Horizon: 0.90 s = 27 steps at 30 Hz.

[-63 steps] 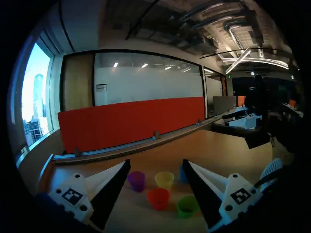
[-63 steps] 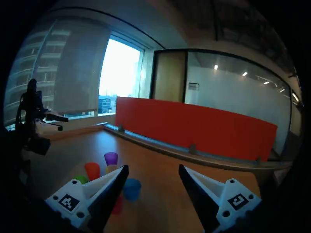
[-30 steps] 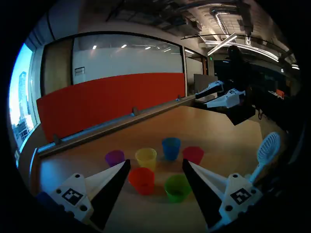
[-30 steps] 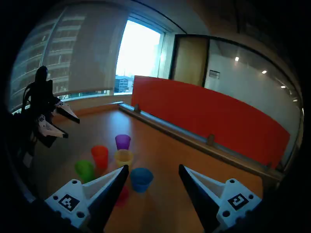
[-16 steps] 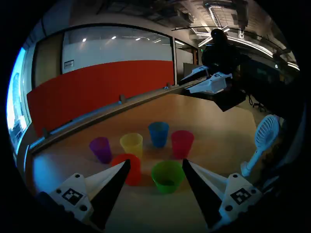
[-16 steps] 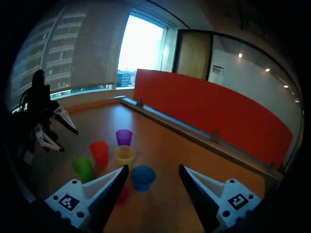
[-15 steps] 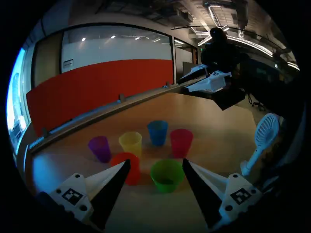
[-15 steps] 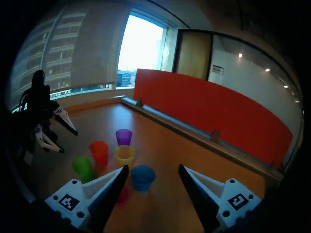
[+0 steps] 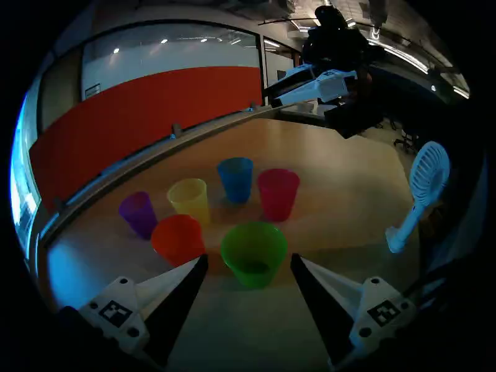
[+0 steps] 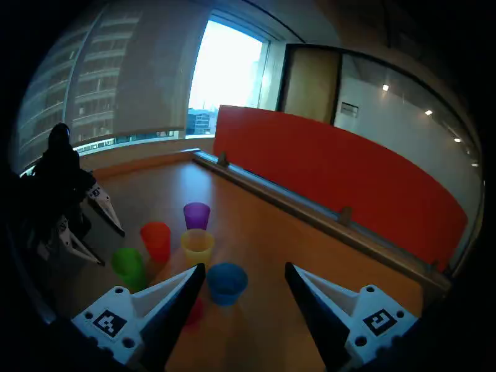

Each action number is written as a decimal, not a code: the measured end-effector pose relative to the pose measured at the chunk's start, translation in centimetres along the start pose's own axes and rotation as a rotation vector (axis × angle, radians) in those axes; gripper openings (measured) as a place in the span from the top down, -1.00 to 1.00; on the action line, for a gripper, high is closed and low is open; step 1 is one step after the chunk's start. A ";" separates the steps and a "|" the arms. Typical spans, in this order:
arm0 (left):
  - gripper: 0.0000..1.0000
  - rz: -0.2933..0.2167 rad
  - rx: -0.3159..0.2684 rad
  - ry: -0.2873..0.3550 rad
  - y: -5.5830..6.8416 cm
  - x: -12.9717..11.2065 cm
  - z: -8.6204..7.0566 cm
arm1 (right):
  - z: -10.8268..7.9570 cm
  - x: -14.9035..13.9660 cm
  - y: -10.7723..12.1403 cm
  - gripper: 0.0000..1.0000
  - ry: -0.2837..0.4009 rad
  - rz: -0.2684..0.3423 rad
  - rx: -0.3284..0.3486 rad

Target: Pour water

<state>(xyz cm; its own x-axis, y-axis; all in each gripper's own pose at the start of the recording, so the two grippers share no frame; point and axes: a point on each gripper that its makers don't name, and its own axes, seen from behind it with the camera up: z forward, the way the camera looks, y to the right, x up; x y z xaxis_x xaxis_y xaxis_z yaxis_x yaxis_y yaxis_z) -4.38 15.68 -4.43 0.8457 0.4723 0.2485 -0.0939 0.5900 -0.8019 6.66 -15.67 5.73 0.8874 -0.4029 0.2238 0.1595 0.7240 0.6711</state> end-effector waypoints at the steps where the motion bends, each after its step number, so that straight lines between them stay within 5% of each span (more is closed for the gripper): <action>1: -1.00 0.001 -0.004 -0.008 0.0 -0.2 0.2 | 0.1 0.0 0.0 -0.99 -0.001 -0.001 0.001; 27: -0.99 0.031 -0.060 -0.082 0.2 -1.2 4.4 | 1.9 -1.5 0.4 -1.00 -0.027 -0.006 0.010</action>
<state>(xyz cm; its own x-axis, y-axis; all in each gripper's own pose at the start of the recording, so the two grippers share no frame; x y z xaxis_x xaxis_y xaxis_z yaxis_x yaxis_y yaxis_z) -7.77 18.16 -2.52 0.7969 0.5430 0.2649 -0.0853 0.5352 -0.8404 4.57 -15.86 7.02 0.8742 -0.4229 0.2387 0.1608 0.7160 0.6793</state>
